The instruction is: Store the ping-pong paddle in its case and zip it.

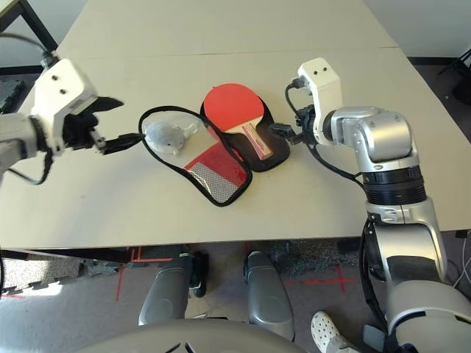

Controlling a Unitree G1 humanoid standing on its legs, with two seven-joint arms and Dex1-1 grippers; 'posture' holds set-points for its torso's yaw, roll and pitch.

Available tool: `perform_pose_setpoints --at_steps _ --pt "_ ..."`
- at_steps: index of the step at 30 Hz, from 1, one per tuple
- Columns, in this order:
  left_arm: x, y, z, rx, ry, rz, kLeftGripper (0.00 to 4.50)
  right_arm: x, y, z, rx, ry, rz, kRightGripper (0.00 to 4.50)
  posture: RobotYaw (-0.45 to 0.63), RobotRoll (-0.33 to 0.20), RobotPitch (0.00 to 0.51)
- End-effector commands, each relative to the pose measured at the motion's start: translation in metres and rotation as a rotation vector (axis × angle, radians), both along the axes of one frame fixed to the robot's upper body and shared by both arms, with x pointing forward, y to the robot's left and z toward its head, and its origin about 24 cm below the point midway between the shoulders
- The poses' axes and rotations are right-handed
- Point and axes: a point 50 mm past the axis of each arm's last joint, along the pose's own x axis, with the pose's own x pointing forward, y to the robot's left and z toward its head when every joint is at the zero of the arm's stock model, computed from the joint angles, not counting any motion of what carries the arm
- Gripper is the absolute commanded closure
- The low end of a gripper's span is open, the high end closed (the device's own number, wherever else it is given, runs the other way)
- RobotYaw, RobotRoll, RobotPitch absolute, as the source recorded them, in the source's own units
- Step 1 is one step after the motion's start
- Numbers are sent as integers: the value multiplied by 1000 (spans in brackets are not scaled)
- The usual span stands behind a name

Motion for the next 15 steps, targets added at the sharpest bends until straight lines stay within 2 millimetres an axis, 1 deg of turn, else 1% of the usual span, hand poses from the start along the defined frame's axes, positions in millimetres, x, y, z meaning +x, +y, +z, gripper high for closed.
perform_pose_setpoints --at_steps 1,5,7,9,12,15 --pt "0 -2 -20 25 42 -9 0 0 -8 -5 59 -20 16 25 125 0 186" --pt "4 -27 -38 -32 66 -71 0 3 -13 -4 91 -72 7 25 117 0 185" --pt "6 -44 -45 -47 74 -119 0 5 -16 -2 115 -117 5 25 108 0 183" --pt "7 -64 -49 -72 83 -181 0 6 -20 2 210 -150 27 25 105 0 183" --pt "10 -94 -43 -113 72 -279 0 9 -28 0 280 -147 42 25 105 0 183" --pt "19 -124 -35 -155 36 -343 0 13 -40 -1 299 -188 -3 25 87 0 184"
